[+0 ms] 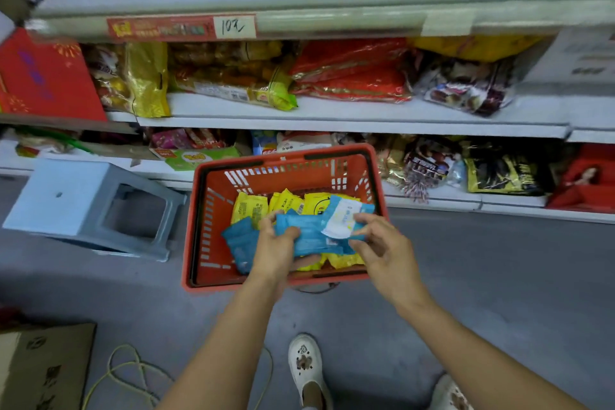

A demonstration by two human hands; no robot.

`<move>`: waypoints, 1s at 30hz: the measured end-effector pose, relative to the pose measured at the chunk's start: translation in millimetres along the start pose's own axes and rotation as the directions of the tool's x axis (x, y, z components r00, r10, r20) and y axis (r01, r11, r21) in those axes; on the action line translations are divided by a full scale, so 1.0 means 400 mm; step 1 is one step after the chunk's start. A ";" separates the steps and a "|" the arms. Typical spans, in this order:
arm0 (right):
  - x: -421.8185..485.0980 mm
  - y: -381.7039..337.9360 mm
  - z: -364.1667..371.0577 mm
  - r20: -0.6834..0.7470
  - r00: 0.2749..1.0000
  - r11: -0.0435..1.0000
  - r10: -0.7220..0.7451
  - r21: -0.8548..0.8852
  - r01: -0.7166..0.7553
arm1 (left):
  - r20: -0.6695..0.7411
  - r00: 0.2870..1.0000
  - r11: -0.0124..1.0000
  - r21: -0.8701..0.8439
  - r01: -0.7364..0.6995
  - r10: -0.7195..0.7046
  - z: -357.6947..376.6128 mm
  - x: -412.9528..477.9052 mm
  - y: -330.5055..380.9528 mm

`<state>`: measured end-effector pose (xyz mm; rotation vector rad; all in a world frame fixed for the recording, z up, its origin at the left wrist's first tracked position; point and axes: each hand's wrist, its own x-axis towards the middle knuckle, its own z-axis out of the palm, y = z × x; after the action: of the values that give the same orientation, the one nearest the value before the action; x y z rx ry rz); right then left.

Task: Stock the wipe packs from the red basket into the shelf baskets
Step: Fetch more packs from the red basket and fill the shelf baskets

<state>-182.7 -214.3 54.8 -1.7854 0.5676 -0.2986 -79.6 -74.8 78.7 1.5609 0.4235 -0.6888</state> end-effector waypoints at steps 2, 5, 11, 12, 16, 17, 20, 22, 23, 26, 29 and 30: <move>-0.023 -0.019 -0.092 -0.002 0.997 0.996 -0.083 -0.025 0.083 | 0.049 0.999 0.997 -0.080 0.011 -0.007 0.075 -0.059 0.005; -0.047 -0.036 -0.241 -0.020 0.982 0.977 -0.187 -0.105 0.184 | 0.122 0.992 0.991 -0.132 -0.004 0.021 0.202 -0.159 0.022; -0.086 -0.049 -0.546 0.050 0.951 0.924 -0.304 -0.226 0.308 | 0.199 0.963 0.979 -0.130 -0.160 0.184 0.465 -0.344 0.028; -0.092 -0.057 -0.598 0.062 0.949 0.918 -0.310 -0.239 0.316 | 0.194 0.957 0.974 -0.114 -0.198 0.217 0.504 -0.365 0.028; -0.106 -0.087 -0.808 -0.131 0.954 0.953 -0.269 -0.180 0.243 | 0.213 0.934 0.958 -0.078 -0.277 0.287 0.661 -0.441 0.040; -0.106 -0.096 -0.857 -0.217 0.953 0.974 -0.210 -0.132 0.184 | 0.231 0.929 0.957 -0.079 -0.280 0.291 0.700 -0.458 0.044; -0.083 -0.108 -0.984 -0.258 0.965 0.997 0.040 0.070 -0.022 | 0.305 0.903 0.953 -0.087 -0.291 0.304 0.820 -0.504 0.051; -0.060 -0.119 -1.047 -0.186 0.967 0.972 0.174 0.192 -0.138 | 0.361 0.878 0.949 -0.083 -0.305 0.314 0.897 -0.531 0.059; -0.049 -0.126 -1.078 -0.178 0.960 0.954 0.217 0.248 -0.169 | 0.391 0.863 0.946 -0.084 -0.312 0.319 0.936 -0.542 0.066; -0.022 -0.159 -1.167 -0.219 0.943 0.908 0.251 0.391 -0.151 | 0.443 0.826 0.932 -0.067 -0.357 0.349 1.045 -0.559 0.100; 0.019 -0.170 -1.263 -0.277 0.924 0.896 0.263 0.424 -0.128 | 0.480 0.806 0.926 -0.039 -0.376 0.347 1.153 -0.562 0.136; 0.038 -0.169 -1.295 -0.299 0.916 0.895 0.266 0.430 -0.119 | 0.491 0.801 0.927 -0.040 -0.372 0.343 1.189 -0.559 0.145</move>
<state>-403.0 -638.1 267.2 -1.2650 0.8671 -0.5597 -293.7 -520.5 266.1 1.3997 -0.2756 -0.7704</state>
